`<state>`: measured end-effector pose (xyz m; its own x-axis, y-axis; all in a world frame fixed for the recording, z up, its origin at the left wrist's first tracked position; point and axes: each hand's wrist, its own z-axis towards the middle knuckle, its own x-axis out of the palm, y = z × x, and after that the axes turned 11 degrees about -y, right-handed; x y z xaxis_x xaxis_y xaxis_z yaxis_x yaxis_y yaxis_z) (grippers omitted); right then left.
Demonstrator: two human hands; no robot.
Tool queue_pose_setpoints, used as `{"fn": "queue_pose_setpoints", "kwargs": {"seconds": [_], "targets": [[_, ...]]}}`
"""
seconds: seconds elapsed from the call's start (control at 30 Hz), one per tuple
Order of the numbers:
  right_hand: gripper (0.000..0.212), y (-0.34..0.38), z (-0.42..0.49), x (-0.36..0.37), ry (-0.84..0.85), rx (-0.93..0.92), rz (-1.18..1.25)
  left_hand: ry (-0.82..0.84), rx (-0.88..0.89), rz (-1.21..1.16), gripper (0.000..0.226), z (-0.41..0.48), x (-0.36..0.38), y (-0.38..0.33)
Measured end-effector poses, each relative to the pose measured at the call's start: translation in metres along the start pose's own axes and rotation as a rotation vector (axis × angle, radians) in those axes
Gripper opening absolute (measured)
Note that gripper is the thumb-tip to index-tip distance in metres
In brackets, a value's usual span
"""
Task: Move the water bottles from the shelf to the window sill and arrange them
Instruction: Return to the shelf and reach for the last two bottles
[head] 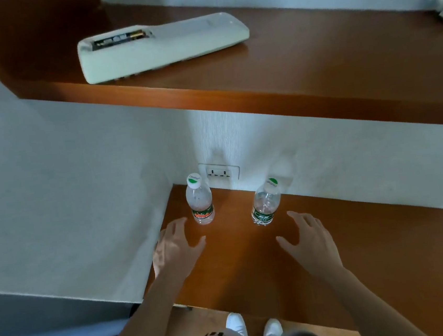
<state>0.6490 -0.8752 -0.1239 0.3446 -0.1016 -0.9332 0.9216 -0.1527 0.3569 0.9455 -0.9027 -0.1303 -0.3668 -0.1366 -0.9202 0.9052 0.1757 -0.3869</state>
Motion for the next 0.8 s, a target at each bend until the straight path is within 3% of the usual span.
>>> {"fn": "queue_pose_setpoints", "kwargs": {"seconds": [0.13,0.23,0.4,0.67,0.8], "targets": [[0.093,0.009,0.024,0.014,0.064,0.177,0.217,0.014,-0.143,-0.078,0.097,0.027,0.009,-0.001],[0.104,0.017,0.041,0.022,0.07,0.248,0.342,0.015,-0.195,-0.265,0.109,0.043,0.017,-0.004],[0.111,0.029,0.065,0.037,0.076,0.316,0.479,-0.01,-0.234,-0.48,0.112,0.06,0.029,-0.019],[0.07,0.041,0.079,0.05,0.053,0.315,0.51,-0.052,-0.204,-0.531,0.086,0.077,0.044,-0.028],[0.067,0.043,0.078,0.044,0.042,0.32,0.52,-0.082,-0.196,-0.556,0.085,0.076,0.042,-0.035]]}}
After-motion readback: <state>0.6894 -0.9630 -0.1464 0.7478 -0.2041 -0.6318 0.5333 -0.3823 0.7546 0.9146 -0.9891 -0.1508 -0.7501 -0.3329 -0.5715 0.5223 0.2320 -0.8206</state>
